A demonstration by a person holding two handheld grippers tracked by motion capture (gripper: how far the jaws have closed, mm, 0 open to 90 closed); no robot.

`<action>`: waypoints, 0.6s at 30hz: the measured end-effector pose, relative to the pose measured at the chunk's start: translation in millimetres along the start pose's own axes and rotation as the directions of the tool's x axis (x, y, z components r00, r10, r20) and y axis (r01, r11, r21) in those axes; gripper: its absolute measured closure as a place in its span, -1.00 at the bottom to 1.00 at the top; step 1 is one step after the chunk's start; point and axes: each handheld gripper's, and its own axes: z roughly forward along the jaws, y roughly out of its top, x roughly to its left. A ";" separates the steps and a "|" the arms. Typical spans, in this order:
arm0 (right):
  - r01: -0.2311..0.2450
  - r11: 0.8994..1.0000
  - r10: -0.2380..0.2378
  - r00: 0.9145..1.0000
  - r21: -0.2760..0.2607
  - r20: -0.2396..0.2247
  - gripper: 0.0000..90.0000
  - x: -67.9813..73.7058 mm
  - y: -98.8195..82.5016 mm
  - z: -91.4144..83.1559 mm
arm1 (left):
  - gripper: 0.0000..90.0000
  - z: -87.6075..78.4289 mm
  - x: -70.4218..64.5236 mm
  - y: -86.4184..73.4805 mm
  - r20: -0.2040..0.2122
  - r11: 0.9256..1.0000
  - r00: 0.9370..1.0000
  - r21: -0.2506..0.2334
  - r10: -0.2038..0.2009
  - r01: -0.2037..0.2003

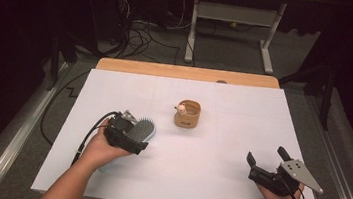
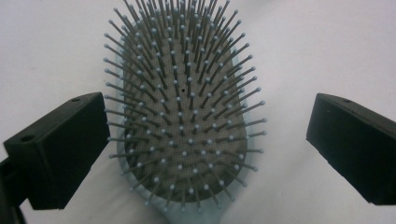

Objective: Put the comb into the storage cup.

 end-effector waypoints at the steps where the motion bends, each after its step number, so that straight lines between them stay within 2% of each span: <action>1: 0.000 1.000 0.000 1.000 0.000 0.000 -0.99 0.0 0.0 0.0 | -1.00 0.0 0.0 0.0 0.000 1.000 1.000 0.000 0.000 0.000; 7: 0.000 1.000 0.000 1.000 -0.003 0.005 -0.99 0.0 0.2 -0.3 | -0.98 6.9 6.2 -0.7 -0.027 0.999 1.000 0.052 -0.003 0.005; 11: 0.002 1.000 -0.002 1.000 -0.006 0.006 -0.99 -0.2 0.9 -1.0 | -0.97 10.9 7.4 0.3 0.007 0.998 1.000 0.062 -0.019 0.018; 16: 0.004 1.000 -0.004 1.000 -0.010 0.013 -0.99 -0.4 1.4 -1.5 | -0.92 16.8 10.3 -0.2 -0.002 0.995 1.000 0.093 -0.031 0.031; 18: 0.003 1.000 -0.003 1.000 -0.011 0.016 -0.99 -0.7 1.3 -1.5 | -0.90 18.3 7.8 0.2 -0.001 0.996 1.000 0.092 -0.017 0.017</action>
